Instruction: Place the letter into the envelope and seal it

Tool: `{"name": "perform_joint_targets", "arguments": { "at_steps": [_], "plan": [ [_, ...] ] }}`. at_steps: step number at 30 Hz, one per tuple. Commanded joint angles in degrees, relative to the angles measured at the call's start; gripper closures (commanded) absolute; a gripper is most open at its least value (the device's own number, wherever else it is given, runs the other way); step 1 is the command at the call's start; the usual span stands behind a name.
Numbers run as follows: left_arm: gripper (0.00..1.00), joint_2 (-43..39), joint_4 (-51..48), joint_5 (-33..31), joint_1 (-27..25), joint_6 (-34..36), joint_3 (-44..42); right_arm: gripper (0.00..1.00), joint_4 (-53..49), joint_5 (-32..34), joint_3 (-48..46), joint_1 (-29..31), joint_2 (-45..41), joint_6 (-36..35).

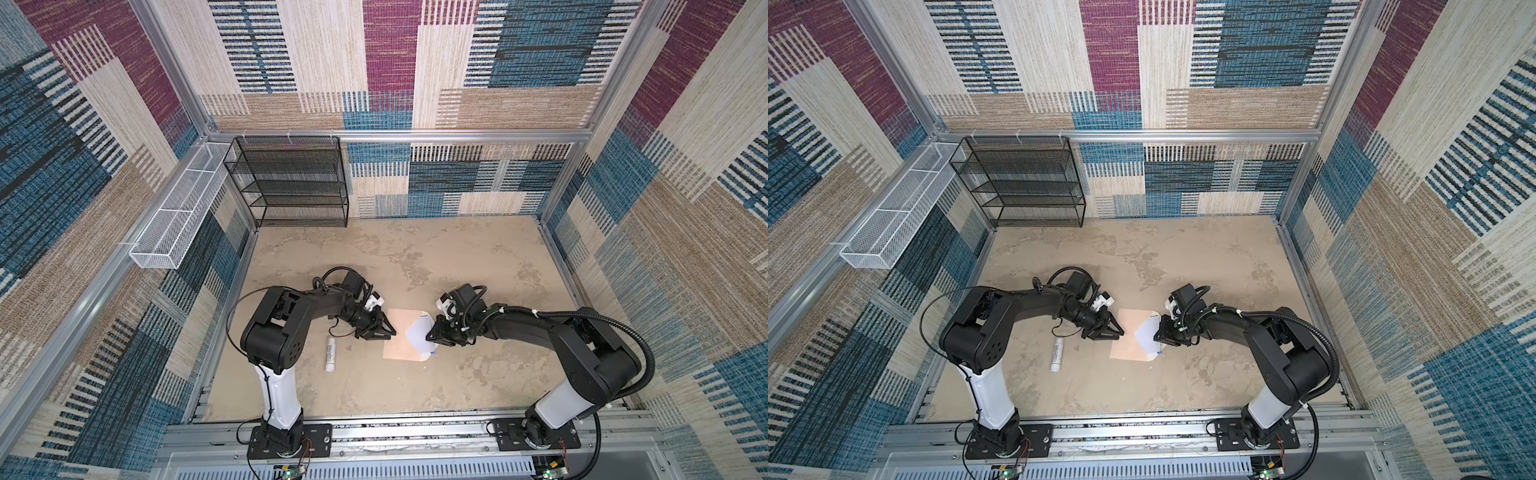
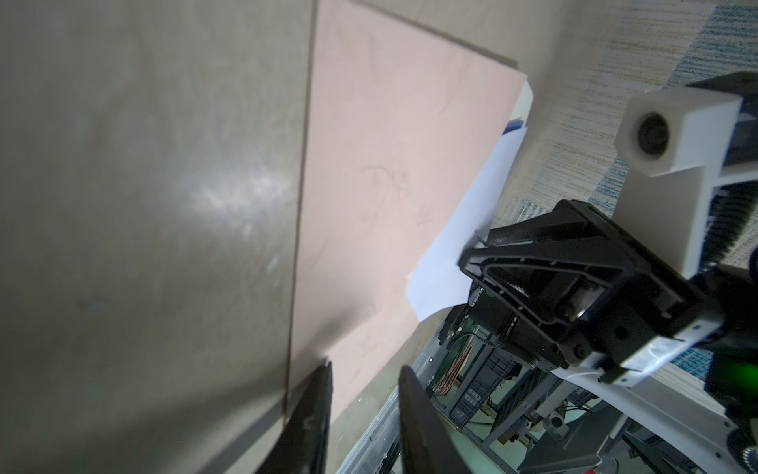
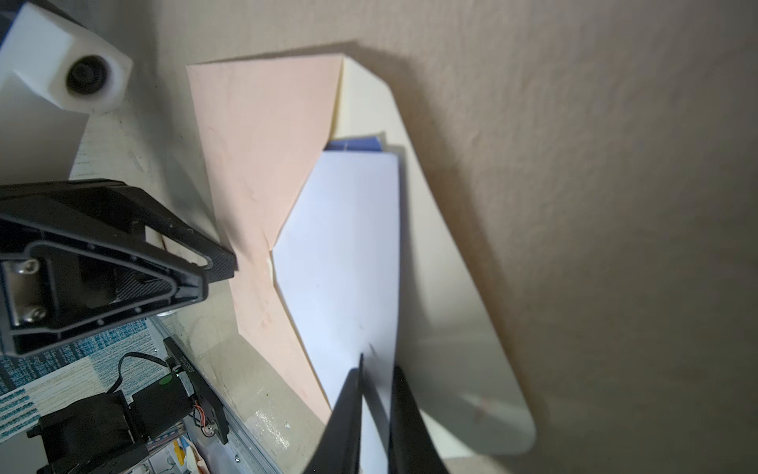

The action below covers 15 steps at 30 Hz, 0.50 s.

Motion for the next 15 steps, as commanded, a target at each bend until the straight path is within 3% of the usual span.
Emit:
{"name": "perform_joint_targets", "arguments": {
  "at_steps": [1,15],
  "plan": [
    [0.68,0.5,-0.1,-1.2,-0.1,0.0,0.0,0.84,2.6,-1.4,0.1,0.1,0.4,0.7],
    [0.68,0.9,-0.2,-0.8,-0.1,-0.2,0.3,0.84,4.3,-2.5,-0.2,0.1,1.8,1.5]
  ]
}}
